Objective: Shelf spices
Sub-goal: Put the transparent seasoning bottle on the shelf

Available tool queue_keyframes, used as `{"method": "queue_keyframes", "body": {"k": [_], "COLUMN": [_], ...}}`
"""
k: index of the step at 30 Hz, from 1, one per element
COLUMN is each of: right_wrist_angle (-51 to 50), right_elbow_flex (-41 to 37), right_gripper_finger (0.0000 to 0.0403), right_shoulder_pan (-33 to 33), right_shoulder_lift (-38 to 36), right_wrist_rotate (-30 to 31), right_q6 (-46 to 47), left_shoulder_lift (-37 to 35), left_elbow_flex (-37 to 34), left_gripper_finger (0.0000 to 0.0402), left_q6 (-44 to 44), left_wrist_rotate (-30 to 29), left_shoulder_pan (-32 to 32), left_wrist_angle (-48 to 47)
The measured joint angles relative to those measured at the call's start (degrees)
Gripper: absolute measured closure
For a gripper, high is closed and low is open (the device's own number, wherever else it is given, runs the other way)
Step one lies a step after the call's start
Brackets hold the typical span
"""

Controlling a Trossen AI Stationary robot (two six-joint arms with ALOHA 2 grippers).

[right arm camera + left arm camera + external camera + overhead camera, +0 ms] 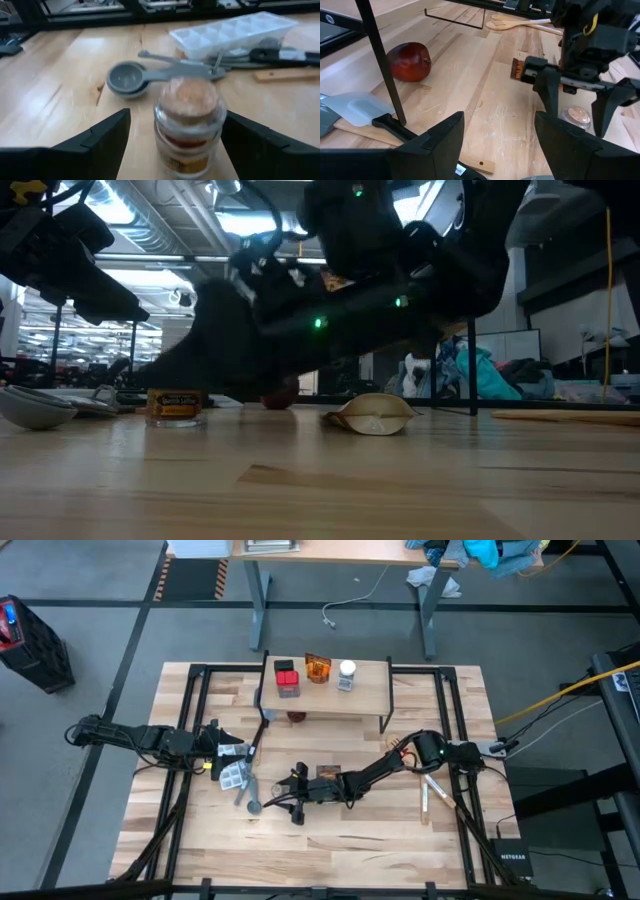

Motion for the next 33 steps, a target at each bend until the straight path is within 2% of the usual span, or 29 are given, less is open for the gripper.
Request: {"method": "queue_keyframes", "body": {"k": [12,15,21,33], "right_wrist_angle": [-0.85,-0.95,-0.48,-1.12], "right_elbow_flex": [0.72,0.72,0.72,0.61], "right_gripper_finger": [0.0107,0.0127,0.0207,0.0209], "right_shoulder_pan": [-0.82,-0.81,-0.74,-0.74], "right_shoulder_lift": [1.15,1.15,1.15,-1.32], "right_wrist_rotate": [1.34,1.51,4.37,10.52], "right_q6": [-0.26,-0.26,-0.33,-3.18], "left_shoulder_lift": [-0.02,-0.02,-0.02,-0.02], "left_elbow_flex": [0.0,0.0,0.0,0.0], "left_gripper_finger": [0.0167,0.0167,0.0167,0.0167], "left_q6": [0.0,0.0,0.0,0.0], "left_wrist_rotate": [0.0,0.0,0.0,0.0], "left_shoulder_pan": [-0.01,-0.02,-0.02,-0.02], "left_wrist_angle": [0.0,-0.02,-0.01,-0.01]}}
